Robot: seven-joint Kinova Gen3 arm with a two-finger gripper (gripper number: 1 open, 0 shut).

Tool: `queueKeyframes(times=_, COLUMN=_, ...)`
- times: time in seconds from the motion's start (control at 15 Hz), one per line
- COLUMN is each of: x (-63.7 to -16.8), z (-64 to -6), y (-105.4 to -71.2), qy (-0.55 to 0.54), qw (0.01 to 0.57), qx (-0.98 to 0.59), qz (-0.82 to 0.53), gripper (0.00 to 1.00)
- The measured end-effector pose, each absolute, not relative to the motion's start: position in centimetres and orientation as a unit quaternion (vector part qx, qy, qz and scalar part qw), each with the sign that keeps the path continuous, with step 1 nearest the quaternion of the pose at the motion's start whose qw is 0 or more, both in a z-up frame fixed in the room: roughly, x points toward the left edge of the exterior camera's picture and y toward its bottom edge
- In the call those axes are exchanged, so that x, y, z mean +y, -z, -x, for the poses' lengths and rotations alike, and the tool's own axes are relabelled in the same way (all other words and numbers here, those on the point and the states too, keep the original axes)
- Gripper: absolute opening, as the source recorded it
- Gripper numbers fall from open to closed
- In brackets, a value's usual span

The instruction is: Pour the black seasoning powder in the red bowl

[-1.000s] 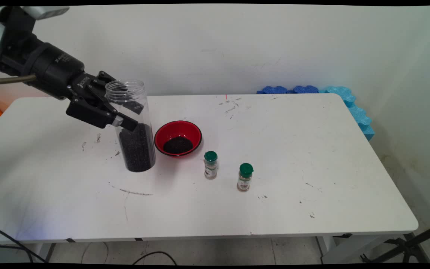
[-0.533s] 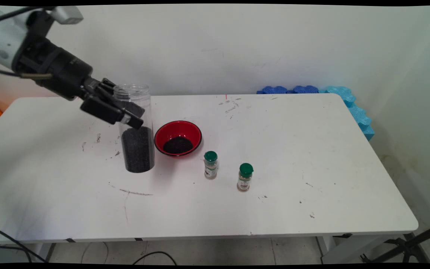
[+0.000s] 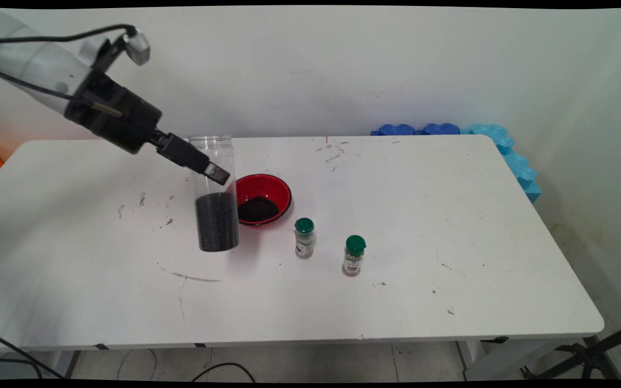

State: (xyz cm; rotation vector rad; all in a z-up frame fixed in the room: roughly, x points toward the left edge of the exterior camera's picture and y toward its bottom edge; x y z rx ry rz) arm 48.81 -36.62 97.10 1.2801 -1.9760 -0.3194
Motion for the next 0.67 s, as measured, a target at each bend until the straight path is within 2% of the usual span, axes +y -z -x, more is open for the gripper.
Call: queueKeyframes(times=0.67, x=-39.9, z=-48.8, y=-92.4, qy=0.215, qw=0.35, qx=-0.658, qz=-0.631, gripper=0.0)
